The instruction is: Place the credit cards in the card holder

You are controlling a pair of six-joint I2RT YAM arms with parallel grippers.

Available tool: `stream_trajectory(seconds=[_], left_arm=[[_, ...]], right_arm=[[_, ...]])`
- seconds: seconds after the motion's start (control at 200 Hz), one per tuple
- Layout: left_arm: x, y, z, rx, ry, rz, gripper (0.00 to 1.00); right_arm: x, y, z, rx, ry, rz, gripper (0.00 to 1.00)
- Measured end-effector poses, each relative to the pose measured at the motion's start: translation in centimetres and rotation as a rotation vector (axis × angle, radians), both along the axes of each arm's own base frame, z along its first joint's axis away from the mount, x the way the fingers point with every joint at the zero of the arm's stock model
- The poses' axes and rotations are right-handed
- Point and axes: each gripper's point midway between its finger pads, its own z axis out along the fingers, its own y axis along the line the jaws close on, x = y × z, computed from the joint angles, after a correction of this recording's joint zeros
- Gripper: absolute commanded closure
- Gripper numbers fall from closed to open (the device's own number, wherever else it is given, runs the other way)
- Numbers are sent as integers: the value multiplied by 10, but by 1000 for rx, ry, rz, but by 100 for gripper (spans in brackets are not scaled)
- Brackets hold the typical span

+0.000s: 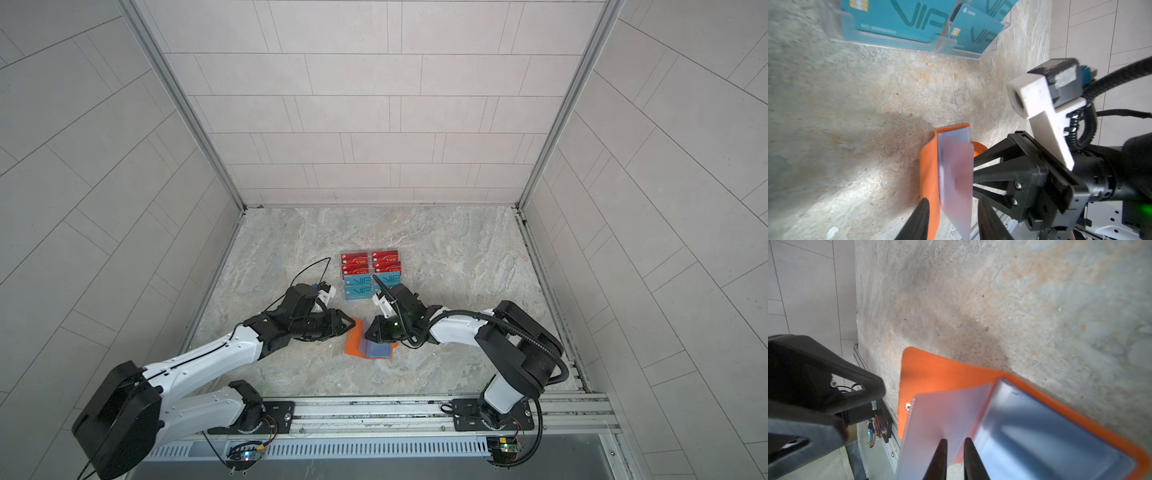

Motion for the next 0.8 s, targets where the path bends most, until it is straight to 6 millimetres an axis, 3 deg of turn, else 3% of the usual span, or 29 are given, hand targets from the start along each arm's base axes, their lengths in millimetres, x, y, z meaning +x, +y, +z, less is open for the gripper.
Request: stream_trajectory(seconds=[0.38, 0.801], left_arm=[[-8, 16, 10, 53, -44, 5, 67], [-20, -11, -22, 93, 33, -61, 81]], right_arm=[[8, 17, -15, -18, 19, 18, 83], [13, 17, -20, -104, 5, 22, 84]])
